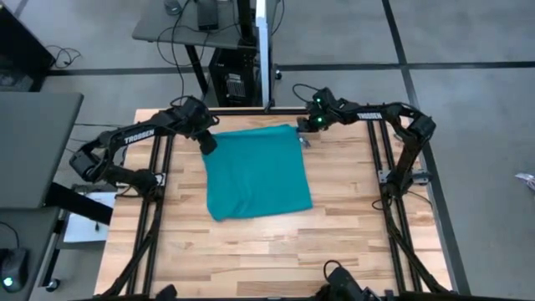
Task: Roll towel
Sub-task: Fold the blue towel
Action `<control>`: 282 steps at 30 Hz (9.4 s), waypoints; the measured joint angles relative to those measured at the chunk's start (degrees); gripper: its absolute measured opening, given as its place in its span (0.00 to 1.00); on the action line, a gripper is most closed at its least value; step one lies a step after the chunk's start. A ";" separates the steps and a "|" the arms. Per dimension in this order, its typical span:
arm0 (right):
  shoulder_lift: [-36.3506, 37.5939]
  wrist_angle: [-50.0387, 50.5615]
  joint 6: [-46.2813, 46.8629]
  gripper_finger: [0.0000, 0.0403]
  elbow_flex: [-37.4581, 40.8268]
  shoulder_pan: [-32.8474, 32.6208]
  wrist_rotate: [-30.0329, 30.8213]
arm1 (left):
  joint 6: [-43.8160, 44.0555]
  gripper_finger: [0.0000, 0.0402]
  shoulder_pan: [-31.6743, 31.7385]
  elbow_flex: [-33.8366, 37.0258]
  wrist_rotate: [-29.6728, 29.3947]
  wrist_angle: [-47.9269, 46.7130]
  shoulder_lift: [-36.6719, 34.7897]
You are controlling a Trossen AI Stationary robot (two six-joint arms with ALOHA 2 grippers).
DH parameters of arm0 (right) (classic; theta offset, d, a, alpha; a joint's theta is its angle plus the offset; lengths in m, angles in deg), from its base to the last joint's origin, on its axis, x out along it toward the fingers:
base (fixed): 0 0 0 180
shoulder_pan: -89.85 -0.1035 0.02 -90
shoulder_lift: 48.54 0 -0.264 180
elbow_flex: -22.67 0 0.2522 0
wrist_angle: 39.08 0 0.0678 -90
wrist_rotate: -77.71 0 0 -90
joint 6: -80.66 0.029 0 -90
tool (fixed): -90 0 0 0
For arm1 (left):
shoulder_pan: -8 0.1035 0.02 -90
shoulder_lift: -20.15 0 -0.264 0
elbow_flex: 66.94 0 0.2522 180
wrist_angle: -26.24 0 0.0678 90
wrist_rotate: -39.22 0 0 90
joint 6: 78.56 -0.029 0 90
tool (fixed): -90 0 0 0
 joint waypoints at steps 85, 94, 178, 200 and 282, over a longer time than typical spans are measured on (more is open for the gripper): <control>-9.01 36.00 -53.23 0.57 -22.12 -13.05 19.21 | 1.20 0.00 0.41 0.00 2.26 -0.51 -0.04; -8.41 36.32 -54.65 0.50 -21.12 -13.09 19.23 | 1.22 0.00 0.41 0.00 2.20 -0.45 -0.04; -6.51 37.32 -24.55 0.00 -26.80 8.97 1.54 | 2.23 0.00 0.89 -2.01 -0.98 2.61 -0.04; -4.88 43.50 -31.90 0.46 -26.81 9.10 -10.94 | 4.82 0.37 -0.03 -8.12 4.70 -9.91 -0.09; 20.93 20.01 -0.80 0.37 7.52 -52.19 31.39 | 39.57 0.37 -59.77 -5.66 -15.04 -12.66 3.91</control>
